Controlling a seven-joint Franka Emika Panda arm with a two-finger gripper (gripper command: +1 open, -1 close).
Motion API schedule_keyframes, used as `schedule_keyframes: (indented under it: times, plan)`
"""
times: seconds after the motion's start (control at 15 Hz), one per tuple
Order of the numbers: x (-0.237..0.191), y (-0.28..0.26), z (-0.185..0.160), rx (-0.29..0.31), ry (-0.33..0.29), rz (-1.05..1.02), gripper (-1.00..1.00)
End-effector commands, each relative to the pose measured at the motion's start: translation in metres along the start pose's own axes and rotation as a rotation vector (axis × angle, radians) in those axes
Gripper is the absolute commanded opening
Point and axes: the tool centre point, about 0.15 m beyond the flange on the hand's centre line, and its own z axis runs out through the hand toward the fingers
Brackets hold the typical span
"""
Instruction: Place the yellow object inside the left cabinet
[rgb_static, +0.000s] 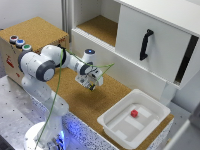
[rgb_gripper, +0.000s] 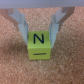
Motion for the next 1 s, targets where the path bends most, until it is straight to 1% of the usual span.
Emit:
schedule_keyframes:
  times: [0.0,0.2,0.27,0.33,0.53,0.73,0.8,0.93]
  plan:
    - [0.033,-0.022,-0.064,-0.038,0.05,0.022,-1.0]
    - [0.071,-0.042,-0.118,-0.046,0.159,-0.029,-1.0]
    - [0.083,-0.047,-0.134,-0.041,0.193,-0.045,-1.0]
    - [0.103,-0.055,-0.158,-0.04,0.242,-0.068,-1.0]
    - [0.15,-0.076,-0.208,-0.062,0.339,-0.147,-1.0]
    - [0.205,-0.098,-0.249,-0.079,0.41,-0.21,-1.0]
    - [0.224,-0.105,-0.261,-0.068,0.431,-0.221,-1.0]
    - [0.255,-0.12,-0.273,-0.067,0.458,-0.244,-1.0]
